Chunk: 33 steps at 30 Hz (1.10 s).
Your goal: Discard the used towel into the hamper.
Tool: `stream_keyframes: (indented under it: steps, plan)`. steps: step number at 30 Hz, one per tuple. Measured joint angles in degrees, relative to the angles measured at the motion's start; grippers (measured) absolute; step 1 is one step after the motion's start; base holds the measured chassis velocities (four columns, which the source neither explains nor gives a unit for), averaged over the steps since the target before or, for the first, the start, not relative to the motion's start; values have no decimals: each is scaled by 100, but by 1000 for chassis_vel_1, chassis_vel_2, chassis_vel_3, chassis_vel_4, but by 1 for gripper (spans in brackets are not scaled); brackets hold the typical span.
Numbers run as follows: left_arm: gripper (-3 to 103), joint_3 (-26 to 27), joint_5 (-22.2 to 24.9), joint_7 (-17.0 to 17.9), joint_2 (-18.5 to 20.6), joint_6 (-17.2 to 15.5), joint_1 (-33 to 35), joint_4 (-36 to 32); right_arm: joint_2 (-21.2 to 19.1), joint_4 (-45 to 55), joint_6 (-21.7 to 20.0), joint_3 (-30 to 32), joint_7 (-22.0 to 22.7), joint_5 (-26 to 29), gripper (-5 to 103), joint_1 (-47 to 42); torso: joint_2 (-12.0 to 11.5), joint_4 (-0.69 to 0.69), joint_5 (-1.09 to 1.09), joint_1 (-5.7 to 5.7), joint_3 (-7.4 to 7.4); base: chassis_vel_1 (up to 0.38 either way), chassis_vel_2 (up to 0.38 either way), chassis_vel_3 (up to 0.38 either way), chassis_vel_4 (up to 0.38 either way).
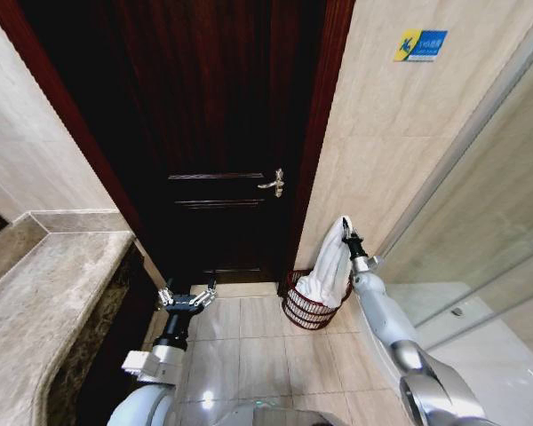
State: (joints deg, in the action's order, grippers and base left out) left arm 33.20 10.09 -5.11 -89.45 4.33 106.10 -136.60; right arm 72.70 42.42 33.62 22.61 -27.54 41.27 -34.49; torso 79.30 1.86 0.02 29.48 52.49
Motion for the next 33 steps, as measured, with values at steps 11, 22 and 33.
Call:
stream_keyframes:
  steps: [11, 22, 33]
  plan:
    - [100, 0, 0, 0, -1, 0, 0, 0, 245, 57, 70, 164, -116, -255, 5, -389, 0, 1, -2, 0, 0, 0, 0, 0, 0]
    - [100, 0, 0, 0, 0, 0, 0, 0, 421, 219, 268, 397, 87, -533, 5, -1055, 0, 0, -2, -1, 0, 0, 0, 0, 0]
    - [100, 0, 0, 0, 0, 0, 0, 0, 539, 187, 296, 553, 159, -757, 5, -1356, 0, 0, -2, -1, 0, 0, 0, 0, 0]
